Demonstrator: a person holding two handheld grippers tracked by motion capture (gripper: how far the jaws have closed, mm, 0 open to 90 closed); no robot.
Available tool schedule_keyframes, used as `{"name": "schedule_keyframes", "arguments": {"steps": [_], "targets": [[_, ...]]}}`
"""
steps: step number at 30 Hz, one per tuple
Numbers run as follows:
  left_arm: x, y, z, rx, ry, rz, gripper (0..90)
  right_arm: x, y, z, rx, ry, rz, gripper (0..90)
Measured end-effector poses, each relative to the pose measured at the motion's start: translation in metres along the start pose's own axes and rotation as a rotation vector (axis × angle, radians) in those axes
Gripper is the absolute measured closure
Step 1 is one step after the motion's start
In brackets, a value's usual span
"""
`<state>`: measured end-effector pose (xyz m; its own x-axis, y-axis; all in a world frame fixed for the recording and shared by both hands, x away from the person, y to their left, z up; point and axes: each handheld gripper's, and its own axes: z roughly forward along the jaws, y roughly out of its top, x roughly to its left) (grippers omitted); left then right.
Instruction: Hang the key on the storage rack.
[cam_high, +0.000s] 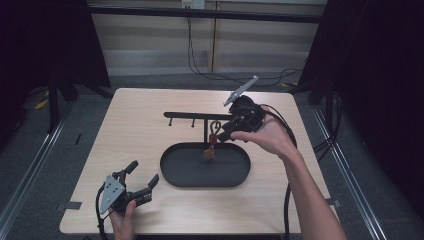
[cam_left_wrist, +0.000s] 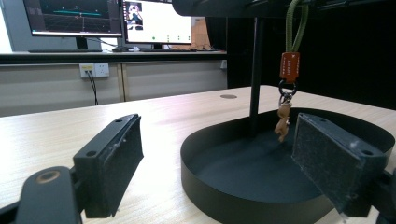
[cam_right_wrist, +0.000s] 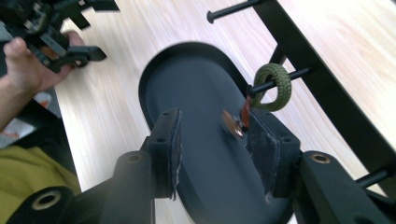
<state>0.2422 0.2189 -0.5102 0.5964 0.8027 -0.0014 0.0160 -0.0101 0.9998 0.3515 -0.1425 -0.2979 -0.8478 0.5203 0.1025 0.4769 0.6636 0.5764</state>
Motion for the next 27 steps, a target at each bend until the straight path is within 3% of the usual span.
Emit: {"name": "schedule_keyframes", "arguments": {"steps": [5,15,19,22,27], "targets": [[0.000,0.000,0.000,0.001,0.000,0.001,15.9,0.005,-0.020,0.000,-0.127,0.021,-0.045,54.0],[0.000,0.000,0.000,-0.002,0.000,-0.002,15.8,0.025,-0.054,0.008,-0.339,0.019,-0.041,50.4],[0.000,0.000,0.000,-0.001,-0.001,0.000,15.8,0.027,-0.071,0.015,-0.366,0.005,0.001,45.0],[0.000,0.000,0.000,0.000,-0.001,0.001,15.8,0.026,-0.089,0.020,-0.433,-0.022,0.058,42.7],[0.000,0.000,0.000,0.000,-0.001,0.002,15.8,0.027,-0.112,0.026,-0.493,-0.065,0.103,33.8]]}}
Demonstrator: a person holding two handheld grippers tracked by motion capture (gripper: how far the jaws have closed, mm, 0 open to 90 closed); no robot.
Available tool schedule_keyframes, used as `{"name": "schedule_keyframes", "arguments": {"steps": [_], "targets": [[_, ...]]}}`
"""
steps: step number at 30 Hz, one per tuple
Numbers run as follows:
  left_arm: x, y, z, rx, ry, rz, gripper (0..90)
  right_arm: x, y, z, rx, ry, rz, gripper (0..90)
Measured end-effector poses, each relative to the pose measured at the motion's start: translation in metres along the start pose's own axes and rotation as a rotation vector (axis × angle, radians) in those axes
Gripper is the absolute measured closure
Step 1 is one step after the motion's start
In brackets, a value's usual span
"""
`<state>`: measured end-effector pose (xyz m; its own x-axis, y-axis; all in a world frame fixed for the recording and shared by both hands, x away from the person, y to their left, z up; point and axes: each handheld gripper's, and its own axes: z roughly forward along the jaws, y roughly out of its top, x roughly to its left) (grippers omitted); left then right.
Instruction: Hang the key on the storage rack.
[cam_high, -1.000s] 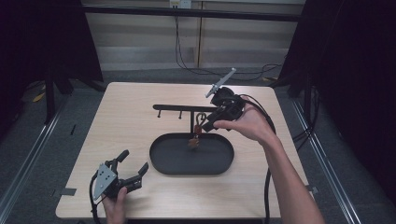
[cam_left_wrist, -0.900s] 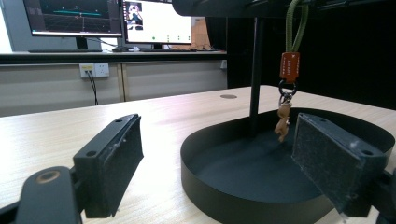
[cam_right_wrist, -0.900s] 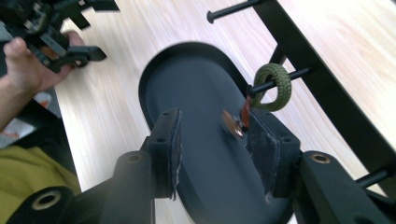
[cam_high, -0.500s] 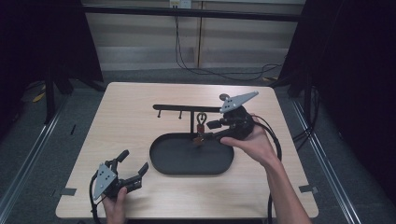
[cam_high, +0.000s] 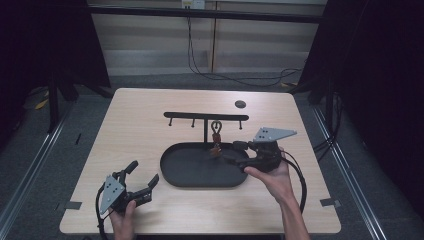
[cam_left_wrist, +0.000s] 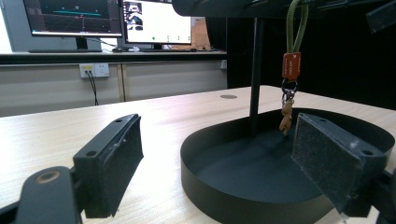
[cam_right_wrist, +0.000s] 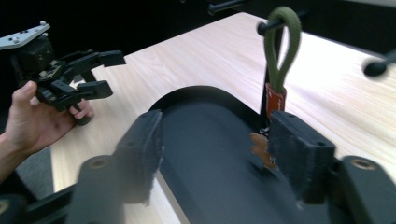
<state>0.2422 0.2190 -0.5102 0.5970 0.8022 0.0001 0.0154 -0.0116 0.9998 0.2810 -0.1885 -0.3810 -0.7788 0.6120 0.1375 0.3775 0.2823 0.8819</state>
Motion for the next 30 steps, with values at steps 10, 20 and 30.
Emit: {"name": "schedule_keyframes", "arguments": {"steps": [10,20,30], "targets": [[0.000,0.000,0.000,-0.002,0.001,-0.003,15.8,0.000,-0.057,-0.015,-0.174,-0.096,0.097,19.7],[0.000,0.000,0.000,0.000,0.000,-0.001,15.8,0.007,-0.115,-0.014,-0.273,-0.318,0.061,20.0],[0.000,0.000,0.000,-0.002,0.009,-0.002,15.8,0.015,-0.145,-0.001,-0.412,-0.455,0.030,18.6]]}}
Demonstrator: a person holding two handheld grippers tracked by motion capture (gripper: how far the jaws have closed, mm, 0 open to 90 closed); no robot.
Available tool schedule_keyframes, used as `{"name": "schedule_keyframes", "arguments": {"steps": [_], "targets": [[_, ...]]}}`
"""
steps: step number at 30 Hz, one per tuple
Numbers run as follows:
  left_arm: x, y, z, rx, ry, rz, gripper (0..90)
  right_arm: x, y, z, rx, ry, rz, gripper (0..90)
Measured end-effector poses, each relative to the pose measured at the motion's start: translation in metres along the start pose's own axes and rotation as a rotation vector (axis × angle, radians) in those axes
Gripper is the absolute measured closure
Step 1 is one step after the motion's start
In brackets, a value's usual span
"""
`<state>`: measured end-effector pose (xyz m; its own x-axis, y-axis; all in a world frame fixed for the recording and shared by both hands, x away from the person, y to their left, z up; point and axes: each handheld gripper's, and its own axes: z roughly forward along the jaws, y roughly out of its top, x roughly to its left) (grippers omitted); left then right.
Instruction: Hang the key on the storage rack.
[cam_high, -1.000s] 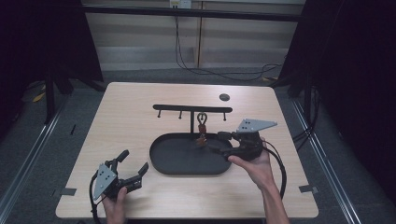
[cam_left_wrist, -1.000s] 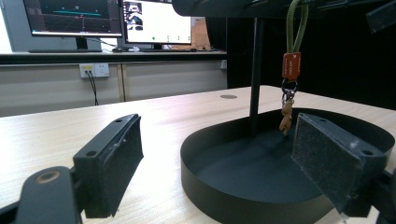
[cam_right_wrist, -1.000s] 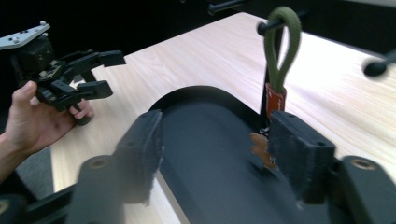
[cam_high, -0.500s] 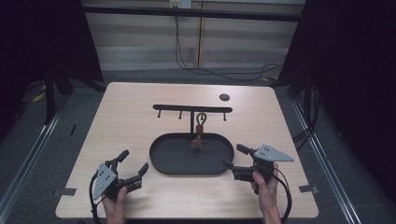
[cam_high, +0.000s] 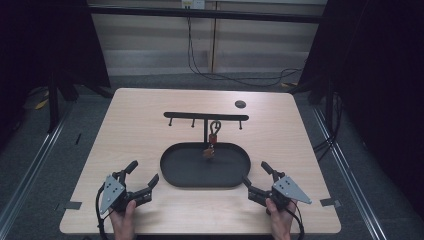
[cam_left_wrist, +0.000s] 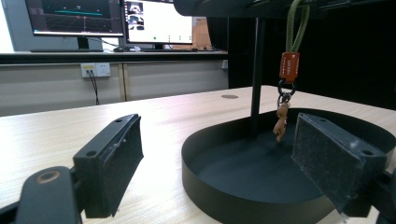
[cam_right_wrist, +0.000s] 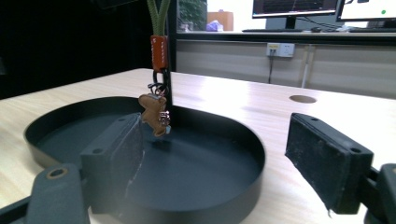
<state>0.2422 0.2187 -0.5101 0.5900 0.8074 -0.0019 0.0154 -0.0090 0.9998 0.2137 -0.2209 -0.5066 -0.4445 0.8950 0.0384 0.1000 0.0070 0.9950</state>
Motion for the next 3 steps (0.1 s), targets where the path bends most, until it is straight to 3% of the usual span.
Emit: {"name": "schedule_keyframes", "arguments": {"steps": [3], "targets": [[0.0001,0.0000,0.0000,0.001,-0.002,-0.001,15.8,-0.0007,-0.0035,-0.0037,-0.041,0.001,0.020,16.1]]}}
